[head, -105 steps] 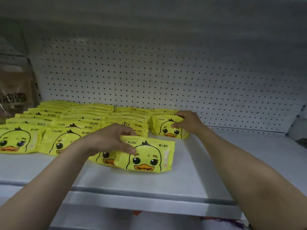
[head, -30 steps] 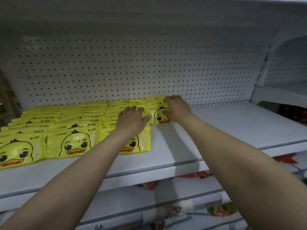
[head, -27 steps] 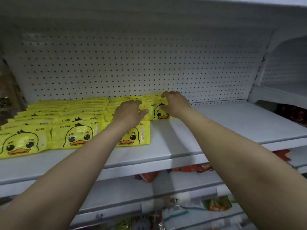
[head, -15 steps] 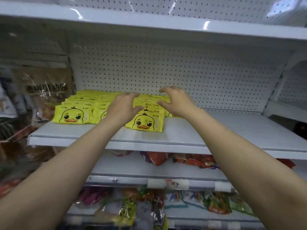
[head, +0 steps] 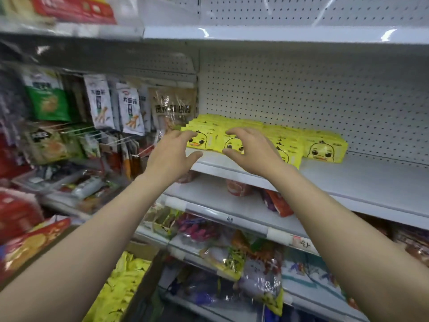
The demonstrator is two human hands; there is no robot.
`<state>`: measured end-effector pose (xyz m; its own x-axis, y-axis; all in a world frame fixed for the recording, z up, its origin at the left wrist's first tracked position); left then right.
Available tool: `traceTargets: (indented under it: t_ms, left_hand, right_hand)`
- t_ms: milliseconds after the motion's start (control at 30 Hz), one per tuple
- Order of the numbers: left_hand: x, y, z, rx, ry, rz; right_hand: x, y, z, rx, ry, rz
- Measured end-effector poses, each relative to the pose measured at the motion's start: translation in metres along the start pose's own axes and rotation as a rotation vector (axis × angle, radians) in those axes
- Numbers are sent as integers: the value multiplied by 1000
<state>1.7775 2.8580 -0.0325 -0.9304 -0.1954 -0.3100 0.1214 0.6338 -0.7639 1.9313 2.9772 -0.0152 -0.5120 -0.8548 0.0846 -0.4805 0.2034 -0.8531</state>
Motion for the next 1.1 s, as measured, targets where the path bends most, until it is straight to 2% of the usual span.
traceTargets:
  t_ms: [200,400,600,867,1100]
  left_hand:
    - [86,-39,22,-46,-59,-78]
    - [208,-56,13,-46,-105,-141]
    - [344,-52,-1,52,-129,-130]
    - [487,21,10,282,-192,-91]
    - [580,126,100,553,-430,52]
  right_hand:
    - [84,46,-43,33,-99,-46]
    - [175,119,-115,69,-154,-73]
    - [257,222,-181,187,-123,-97]
    - [298,371,-199,450,-21,-130]
    - [310,509,-136,764,24,-178]
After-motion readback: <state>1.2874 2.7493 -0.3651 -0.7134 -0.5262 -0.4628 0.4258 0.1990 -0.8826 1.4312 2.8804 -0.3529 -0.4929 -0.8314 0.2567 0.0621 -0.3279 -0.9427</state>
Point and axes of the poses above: each hand's wrist, its own z-axis away from the middle knuckle, its own y-axis out of the palm, x = y × z, the point moved 7 cm from there along -z, towards the middle knuckle, and after that the axes turned 4 degrees about z, right-handed, at the moved point
